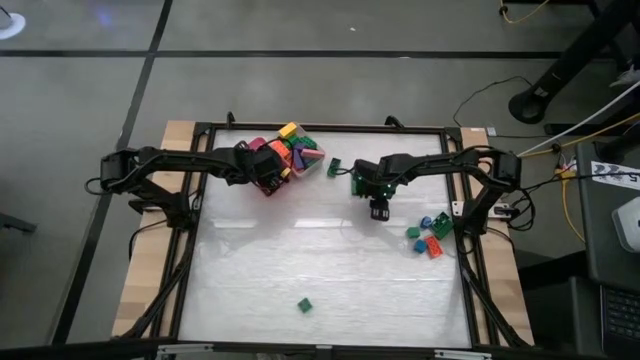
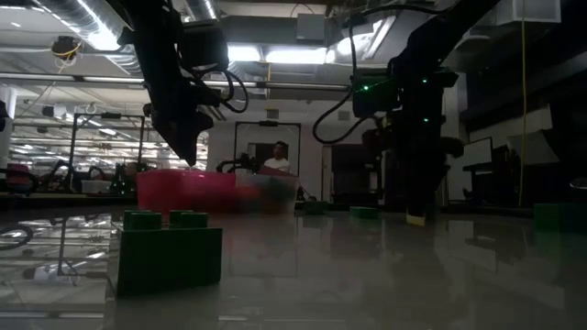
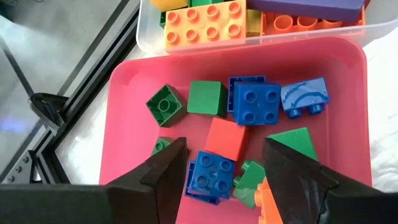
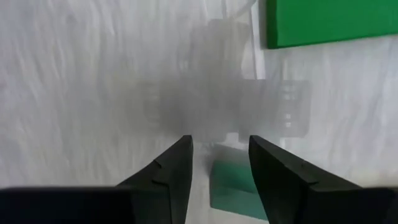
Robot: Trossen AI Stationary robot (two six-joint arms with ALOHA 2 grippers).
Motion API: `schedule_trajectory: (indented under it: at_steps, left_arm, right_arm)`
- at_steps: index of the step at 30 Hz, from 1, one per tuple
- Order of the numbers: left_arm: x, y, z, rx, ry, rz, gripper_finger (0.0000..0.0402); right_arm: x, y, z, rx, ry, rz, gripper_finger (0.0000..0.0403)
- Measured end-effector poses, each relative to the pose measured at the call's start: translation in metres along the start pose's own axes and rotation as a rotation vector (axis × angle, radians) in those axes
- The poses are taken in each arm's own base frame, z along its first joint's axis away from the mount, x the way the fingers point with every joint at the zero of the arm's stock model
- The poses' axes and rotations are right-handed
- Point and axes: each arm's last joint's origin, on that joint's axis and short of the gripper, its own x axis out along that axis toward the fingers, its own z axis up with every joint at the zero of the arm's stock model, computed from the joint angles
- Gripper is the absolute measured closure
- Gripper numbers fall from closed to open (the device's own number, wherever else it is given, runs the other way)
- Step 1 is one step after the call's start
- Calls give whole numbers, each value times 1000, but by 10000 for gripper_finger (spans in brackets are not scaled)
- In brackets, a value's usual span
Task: Sort blocks by size
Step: Put the big green block into the white bin
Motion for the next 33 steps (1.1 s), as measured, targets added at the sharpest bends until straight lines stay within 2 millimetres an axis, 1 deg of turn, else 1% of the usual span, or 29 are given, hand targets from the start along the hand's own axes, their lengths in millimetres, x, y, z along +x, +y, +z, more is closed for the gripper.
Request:
schedule_trajectory:
  at_steps: [6,13,19,23,30,33]
  left_arm:
    - [0,0,0,0,0,0,208]
    - [0,0,0,1,0,0,208]
    - [0,0,0,0,0,0,208]
    - [0,0,0,0,0,0,208]
    - [0,0,0,0,0,0,208]
    - [0,0,0,0,0,0,208]
  right_arm:
    - [-1,0,0,-106,-2,-1,246]
    - [-1,0,-1,-291,11,3,246]
    - [-1,1,-6,-428,64,25,246]
    - [-2,2,-10,-475,97,42,246]
    - [-2,2,-10,-573,98,48,246]
    - [-2,2,-10,-575,95,47,246]
